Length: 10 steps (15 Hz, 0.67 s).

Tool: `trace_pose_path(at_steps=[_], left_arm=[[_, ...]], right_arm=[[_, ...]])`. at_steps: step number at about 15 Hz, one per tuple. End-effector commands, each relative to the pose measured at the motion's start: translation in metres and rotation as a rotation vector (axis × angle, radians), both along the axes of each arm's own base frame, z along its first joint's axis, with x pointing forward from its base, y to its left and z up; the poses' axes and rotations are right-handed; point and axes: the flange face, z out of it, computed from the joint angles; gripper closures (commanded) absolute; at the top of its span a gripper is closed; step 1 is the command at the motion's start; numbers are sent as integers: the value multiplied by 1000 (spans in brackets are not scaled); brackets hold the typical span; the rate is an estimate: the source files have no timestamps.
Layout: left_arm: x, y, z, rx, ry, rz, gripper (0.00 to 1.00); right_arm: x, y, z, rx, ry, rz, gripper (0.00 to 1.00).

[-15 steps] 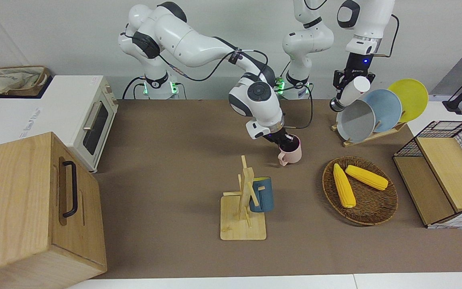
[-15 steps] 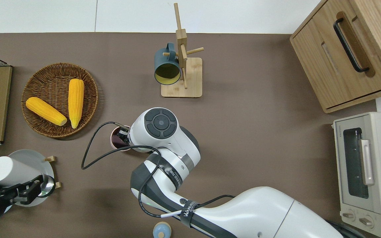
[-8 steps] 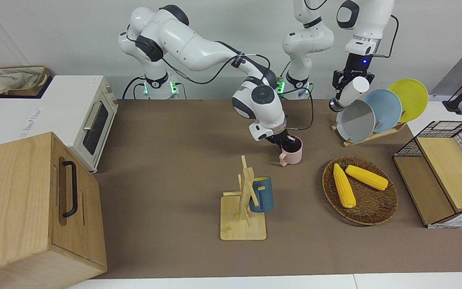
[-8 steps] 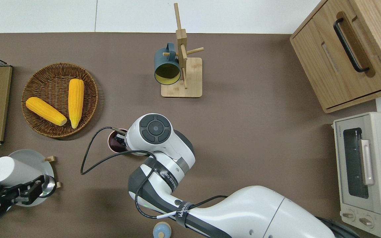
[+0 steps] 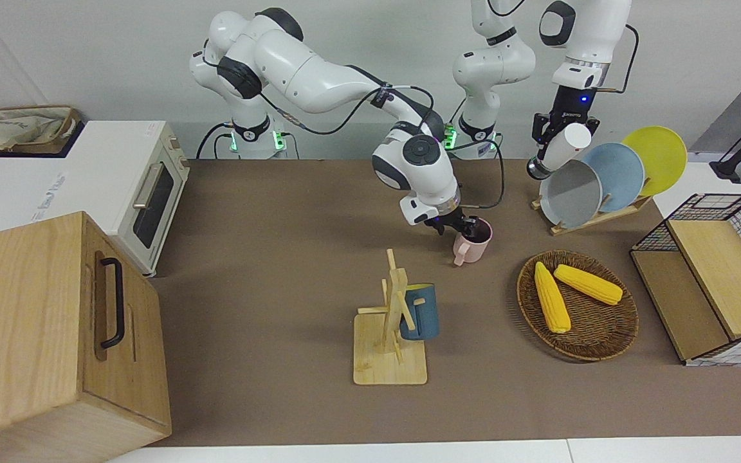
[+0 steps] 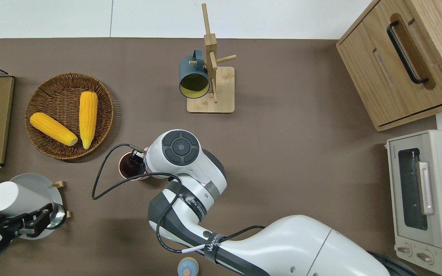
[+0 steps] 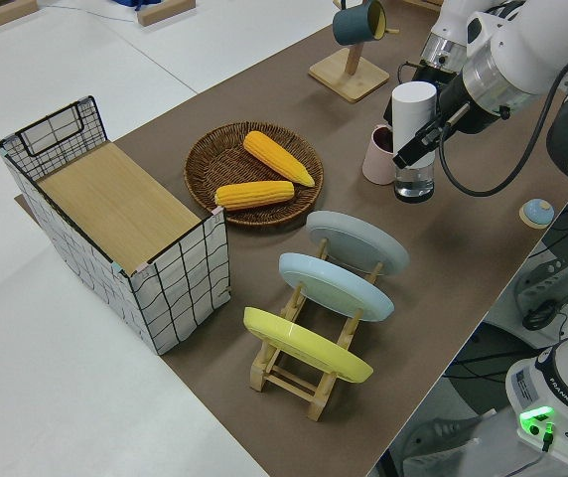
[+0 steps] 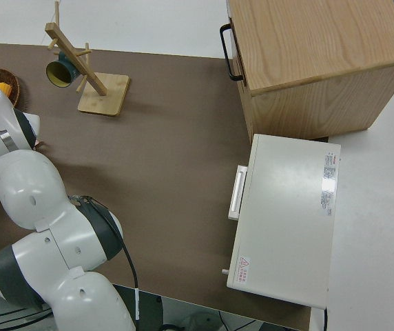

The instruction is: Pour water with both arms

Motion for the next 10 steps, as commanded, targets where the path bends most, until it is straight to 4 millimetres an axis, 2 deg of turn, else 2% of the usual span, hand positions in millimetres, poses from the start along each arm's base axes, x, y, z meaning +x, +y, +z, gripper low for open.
trace_pose_path(at_steps=[1,5,7,10], left_arm=[[-4,-8,8,-18,-45,-6,1000],[-2,-20,7,-62,-47,-21,1000],[0,-25,4,-72,-40,-30,1000],[0,-25,3,-72,-39,-30,1000]], right_arm=[[-5,12,12,22,4,-26,13],[2,6,31,4,10,-21,13],[5,-1,49,-24,-15,15,13],[14,-30,65,-94,-36,159,13]])
